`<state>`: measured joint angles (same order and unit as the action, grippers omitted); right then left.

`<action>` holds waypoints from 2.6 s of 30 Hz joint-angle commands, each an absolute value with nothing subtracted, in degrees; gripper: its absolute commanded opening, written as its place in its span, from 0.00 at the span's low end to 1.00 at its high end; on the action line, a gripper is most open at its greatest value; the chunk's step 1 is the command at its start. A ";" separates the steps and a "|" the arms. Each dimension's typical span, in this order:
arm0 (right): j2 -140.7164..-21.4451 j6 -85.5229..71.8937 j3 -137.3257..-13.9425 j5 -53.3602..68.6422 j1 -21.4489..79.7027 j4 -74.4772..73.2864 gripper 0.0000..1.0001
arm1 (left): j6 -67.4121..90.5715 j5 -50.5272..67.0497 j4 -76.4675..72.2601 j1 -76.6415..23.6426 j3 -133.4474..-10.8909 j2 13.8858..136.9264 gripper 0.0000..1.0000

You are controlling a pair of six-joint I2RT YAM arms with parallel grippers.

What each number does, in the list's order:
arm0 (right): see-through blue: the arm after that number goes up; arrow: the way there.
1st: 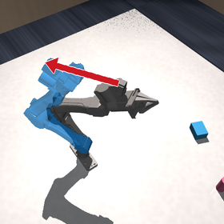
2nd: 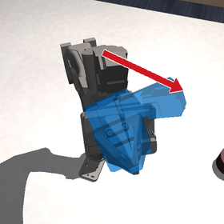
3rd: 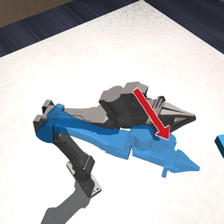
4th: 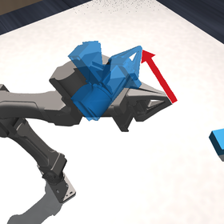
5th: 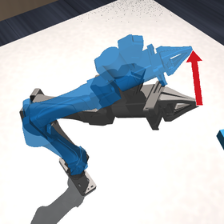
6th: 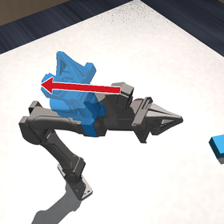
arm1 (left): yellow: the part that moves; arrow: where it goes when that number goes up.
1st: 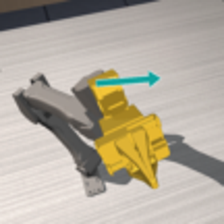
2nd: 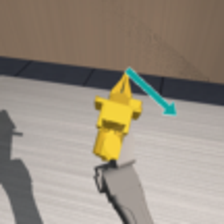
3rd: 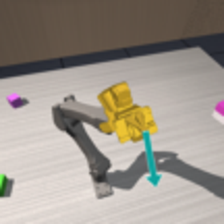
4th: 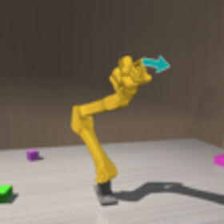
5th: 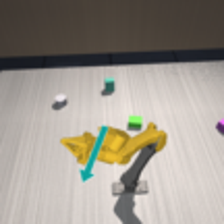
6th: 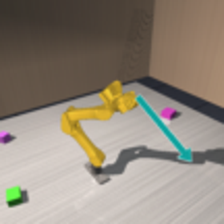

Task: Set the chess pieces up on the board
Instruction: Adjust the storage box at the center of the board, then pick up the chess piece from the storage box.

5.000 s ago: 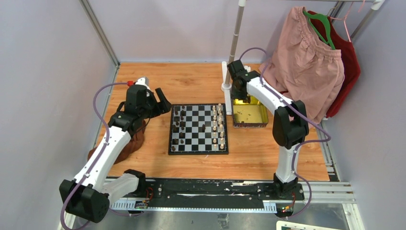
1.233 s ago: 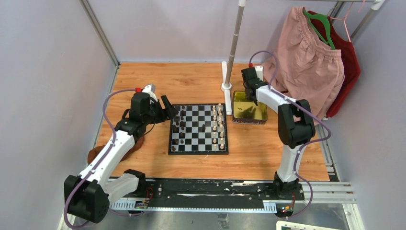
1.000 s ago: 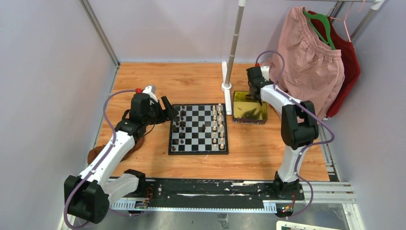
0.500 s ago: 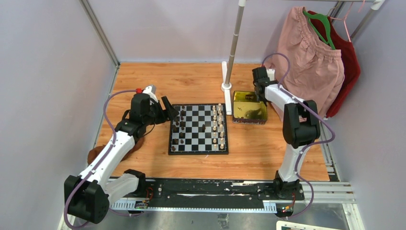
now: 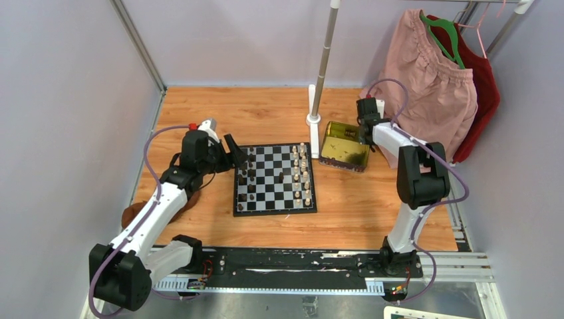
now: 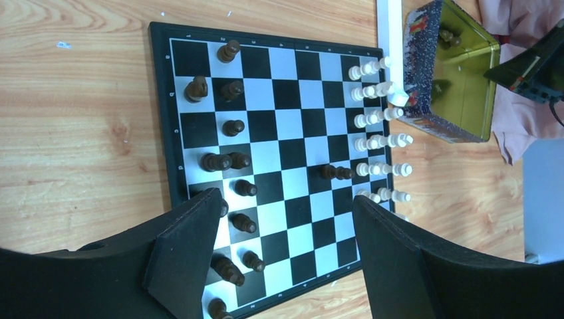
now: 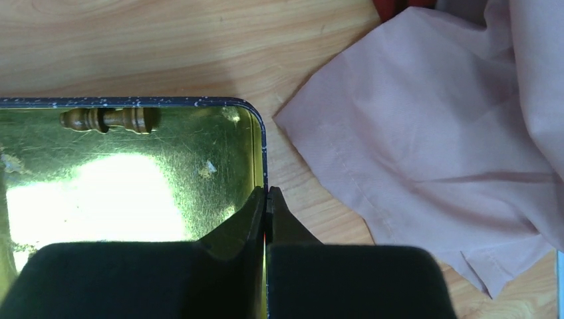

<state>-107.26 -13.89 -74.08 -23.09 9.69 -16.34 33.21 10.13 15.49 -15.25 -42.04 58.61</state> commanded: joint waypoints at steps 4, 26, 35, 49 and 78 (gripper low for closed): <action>-95.96 -12.71 -63.28 -23.95 9.82 -5.22 0.00 | 34.51 11.21 14.26 -15.64 -39.23 55.18 0.77; -83.95 -5.36 -50.77 -30.01 11.91 10.48 0.00 | 38.41 9.76 12.58 -16.08 -36.18 51.98 0.77; -88.15 -6.21 -53.65 -26.64 12.18 8.45 0.00 | 37.62 9.28 13.10 -16.17 -36.39 52.33 0.77; -98.69 -10.05 -63.63 -24.61 10.90 -3.95 0.31 | 36.42 10.19 12.26 -16.17 -36.36 54.85 0.77; -112.89 -12.15 -79.33 -11.63 11.98 -10.55 0.31 | 34.77 10.02 10.95 -16.17 -38.01 59.21 0.78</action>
<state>-111.50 -11.18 -76.84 -12.40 11.25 -8.95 35.81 10.09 12.32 -15.90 -36.45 58.70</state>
